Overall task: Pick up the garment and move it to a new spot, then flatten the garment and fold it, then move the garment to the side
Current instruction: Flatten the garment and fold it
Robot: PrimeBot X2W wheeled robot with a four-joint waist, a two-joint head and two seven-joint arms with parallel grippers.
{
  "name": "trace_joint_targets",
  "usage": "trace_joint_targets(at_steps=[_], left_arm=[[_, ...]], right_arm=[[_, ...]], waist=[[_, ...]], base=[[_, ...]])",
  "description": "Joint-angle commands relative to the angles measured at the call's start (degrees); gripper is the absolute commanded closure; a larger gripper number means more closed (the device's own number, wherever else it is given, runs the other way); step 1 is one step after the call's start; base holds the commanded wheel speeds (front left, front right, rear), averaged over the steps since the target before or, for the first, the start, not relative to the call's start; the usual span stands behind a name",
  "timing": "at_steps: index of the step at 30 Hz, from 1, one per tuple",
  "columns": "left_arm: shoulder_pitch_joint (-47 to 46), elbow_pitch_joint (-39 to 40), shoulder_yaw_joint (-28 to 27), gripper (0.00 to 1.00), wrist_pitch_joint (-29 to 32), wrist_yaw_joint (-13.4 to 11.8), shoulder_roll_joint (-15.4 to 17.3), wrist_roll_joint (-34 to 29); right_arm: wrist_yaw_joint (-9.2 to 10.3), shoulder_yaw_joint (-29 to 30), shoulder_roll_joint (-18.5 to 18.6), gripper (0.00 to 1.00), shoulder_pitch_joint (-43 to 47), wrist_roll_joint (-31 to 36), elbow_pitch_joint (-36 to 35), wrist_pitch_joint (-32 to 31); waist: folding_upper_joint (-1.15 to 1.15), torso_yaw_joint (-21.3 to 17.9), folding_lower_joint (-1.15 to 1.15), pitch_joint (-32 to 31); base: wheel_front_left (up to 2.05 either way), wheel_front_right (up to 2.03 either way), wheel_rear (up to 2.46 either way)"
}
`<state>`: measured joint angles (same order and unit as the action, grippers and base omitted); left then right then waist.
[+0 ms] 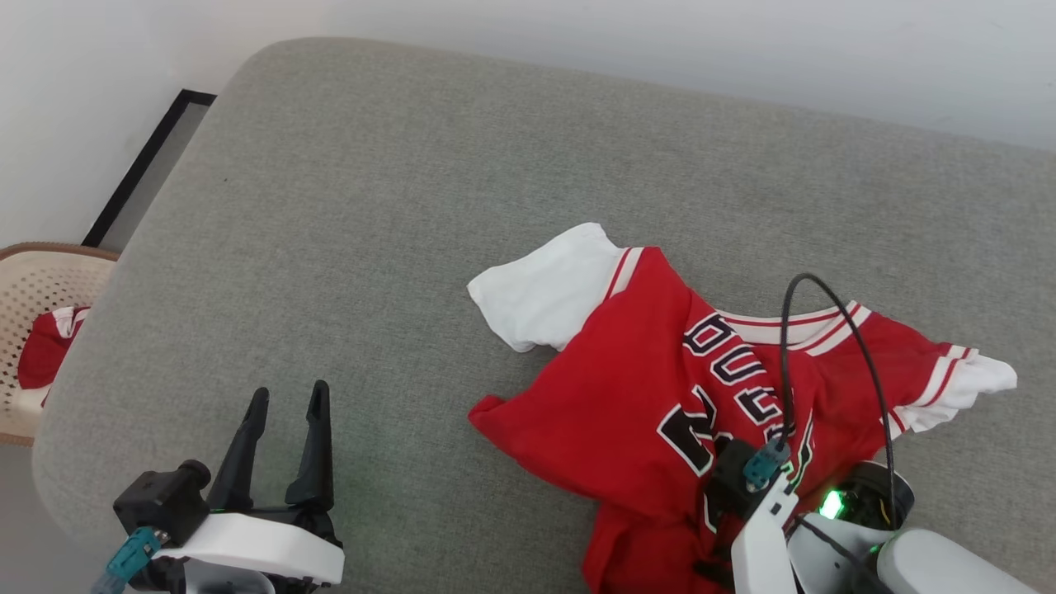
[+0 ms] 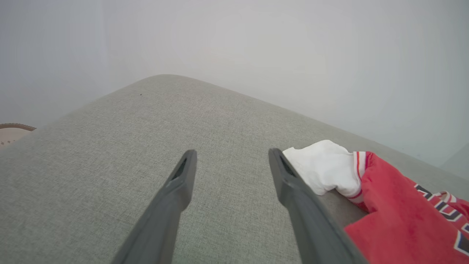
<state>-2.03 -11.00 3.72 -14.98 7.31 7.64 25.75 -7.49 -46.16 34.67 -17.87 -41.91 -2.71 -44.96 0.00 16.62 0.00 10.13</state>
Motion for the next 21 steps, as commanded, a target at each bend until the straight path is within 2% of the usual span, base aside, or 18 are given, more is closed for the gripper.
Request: trace_joint_targets(at_steps=[1, 10, 15, 21], left_arm=[[-0.4, -0.1, -0.1, 0.00, -0.3, 0.2, 0.3, 0.7], [0.2, 0.1, -1.0, 0.00, -0.3, 0.2, 1.8, 0.6], [-0.6, 0.1, -0.5, 0.00, -0.3, 0.2, 4.2, 1.0], [-3.0, -0.7, 1.7, 0.00, -0.3, 0.2, 8.7, 1.6]], right_arm=[[0.00, 0.7, -0.4, 0.00, 0.6, 0.6, 0.4, 0.8], [0.00, 8.2, -3.2, 0.00, 2.7, 0.4, -2.8, 4.6], [0.00, 15.3, -5.2, 0.00, 4.9, 3.3, -5.9, 8.9], [0.00, 22.7, -8.0, 0.00, 7.2, 7.5, -7.4, 16.4]], waist=[[0.00, -0.2, 0.00, -0.1], [0.00, -2.8, 0.00, -1.3], [0.00, -5.4, 0.00, -2.2], [0.00, -9.0, 0.00, -3.2]], base=[[0.00, 0.00, 0.00], [0.00, 0.00, 0.00], [0.00, 0.00, 0.00], [0.00, 0.00, 0.00]])
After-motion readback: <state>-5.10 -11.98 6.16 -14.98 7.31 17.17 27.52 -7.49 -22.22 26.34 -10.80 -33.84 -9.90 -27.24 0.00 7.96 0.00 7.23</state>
